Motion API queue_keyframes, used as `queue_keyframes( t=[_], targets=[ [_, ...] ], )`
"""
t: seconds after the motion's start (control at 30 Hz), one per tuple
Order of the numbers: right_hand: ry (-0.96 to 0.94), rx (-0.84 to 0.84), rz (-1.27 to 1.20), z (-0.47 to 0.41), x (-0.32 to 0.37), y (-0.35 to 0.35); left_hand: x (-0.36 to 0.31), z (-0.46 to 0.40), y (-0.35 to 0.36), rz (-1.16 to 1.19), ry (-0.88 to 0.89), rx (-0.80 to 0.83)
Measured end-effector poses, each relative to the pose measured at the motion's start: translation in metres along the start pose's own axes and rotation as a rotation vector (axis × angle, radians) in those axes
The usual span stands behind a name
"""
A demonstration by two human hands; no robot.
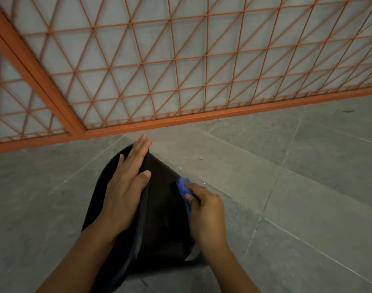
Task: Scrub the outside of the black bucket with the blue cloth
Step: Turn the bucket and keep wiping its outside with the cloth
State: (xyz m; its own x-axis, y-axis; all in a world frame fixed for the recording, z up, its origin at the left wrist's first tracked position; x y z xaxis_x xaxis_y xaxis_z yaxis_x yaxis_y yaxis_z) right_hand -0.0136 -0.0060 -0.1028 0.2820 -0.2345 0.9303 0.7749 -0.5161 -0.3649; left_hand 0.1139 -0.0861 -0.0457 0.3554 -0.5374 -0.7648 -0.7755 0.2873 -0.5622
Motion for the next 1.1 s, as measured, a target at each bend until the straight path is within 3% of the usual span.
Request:
queue_keyframes(
  t=[0.07, 0.27, 0.4, 0.57, 0.77, 0.93, 1.1],
  targets=[
    [-0.047, 0.001, -0.008, -0.004, 0.001, 0.007, 0.001, 0.000, -0.001, 0.007, -0.005, 0.001],
    [0.042, -0.001, 0.000, -0.030, -0.010, -0.005, -0.005, -0.001, 0.002, -0.032, -0.006, 0.004],
    [-0.059, -0.026, 0.024, -0.016, -0.015, 0.004, -0.001, 0.000, 0.000, -0.003, -0.010, -0.007],
    [0.068, 0.010, 0.064, -0.041, -0.027, -0.007, -0.006, -0.001, 0.001, -0.010, -0.015, -0.003],
    [0.038, -0.013, 0.032, -0.032, -0.035, -0.003, -0.004, -0.001, 0.002, 0.011, -0.018, -0.007],
    [0.187, 0.002, 0.073, -0.035, -0.051, -0.015, -0.005, -0.001, 0.001, 0.003, -0.023, -0.020],
    [0.117, 0.000, 0.057, -0.022, -0.055, -0.006, 0.002, 0.001, -0.003, 0.027, -0.033, -0.029]
  ],
)
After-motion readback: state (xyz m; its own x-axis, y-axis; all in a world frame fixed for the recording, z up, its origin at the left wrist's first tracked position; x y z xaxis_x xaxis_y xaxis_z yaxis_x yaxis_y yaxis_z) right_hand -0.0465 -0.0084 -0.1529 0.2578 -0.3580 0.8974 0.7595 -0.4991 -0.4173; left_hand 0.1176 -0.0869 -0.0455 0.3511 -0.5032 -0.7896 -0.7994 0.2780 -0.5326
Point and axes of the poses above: each hand's wrist, its own z-axis away from the middle knuckle, its own y-axis out of the palm, x = y × z, the point moved 1 cm from there along -z, towards the middle knuckle, and after that the axes turned 3 degrees about y, right-handed, at the moved point
